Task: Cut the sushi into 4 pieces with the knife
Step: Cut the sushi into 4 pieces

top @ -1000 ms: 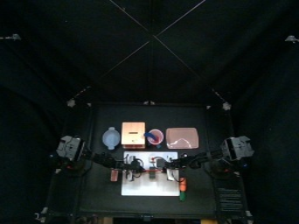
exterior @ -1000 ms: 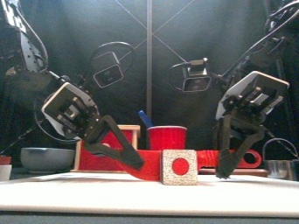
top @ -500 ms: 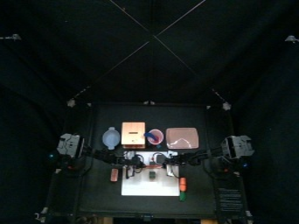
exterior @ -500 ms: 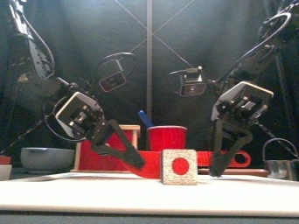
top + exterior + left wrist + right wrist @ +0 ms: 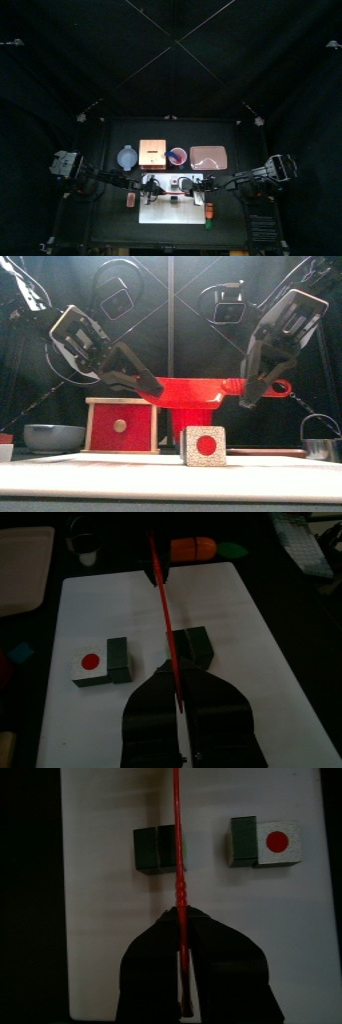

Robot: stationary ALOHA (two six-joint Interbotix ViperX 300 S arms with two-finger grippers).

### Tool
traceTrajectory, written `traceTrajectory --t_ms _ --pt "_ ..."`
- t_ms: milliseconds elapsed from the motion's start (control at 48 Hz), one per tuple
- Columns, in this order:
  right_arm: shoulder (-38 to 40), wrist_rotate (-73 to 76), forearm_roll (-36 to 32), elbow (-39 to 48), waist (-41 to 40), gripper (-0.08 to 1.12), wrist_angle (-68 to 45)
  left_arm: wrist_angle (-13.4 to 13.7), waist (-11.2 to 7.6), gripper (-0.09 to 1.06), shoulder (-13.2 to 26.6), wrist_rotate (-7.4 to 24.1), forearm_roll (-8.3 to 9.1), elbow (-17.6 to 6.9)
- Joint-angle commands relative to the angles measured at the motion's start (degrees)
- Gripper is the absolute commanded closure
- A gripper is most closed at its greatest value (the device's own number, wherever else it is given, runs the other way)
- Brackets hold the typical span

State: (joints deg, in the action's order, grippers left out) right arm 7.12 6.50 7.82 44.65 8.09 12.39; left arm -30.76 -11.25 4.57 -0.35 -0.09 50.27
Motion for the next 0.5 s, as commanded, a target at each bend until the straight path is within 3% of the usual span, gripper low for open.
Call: traceTrajectory --t_ms 21,292,500 --pt "0.1 -0.1 0.6 -0.7 0.1 0.99 -0.2 -0.2 -1.32 0.72 0.9 0.3 -0.70 -1.1" --pt "-3.2 -0.3 0.4 -0.6 -0.4 0.99 -0.2 -0.2 -1.49 0.72 4.5 0.4 -2.20 -2.5" --pt "-4.4 -0.2 0.7 -0.7 -0.1 0.99 -0.2 -0.2 -2.20 0.72 6.8 0.1 -2.29 -3.3"
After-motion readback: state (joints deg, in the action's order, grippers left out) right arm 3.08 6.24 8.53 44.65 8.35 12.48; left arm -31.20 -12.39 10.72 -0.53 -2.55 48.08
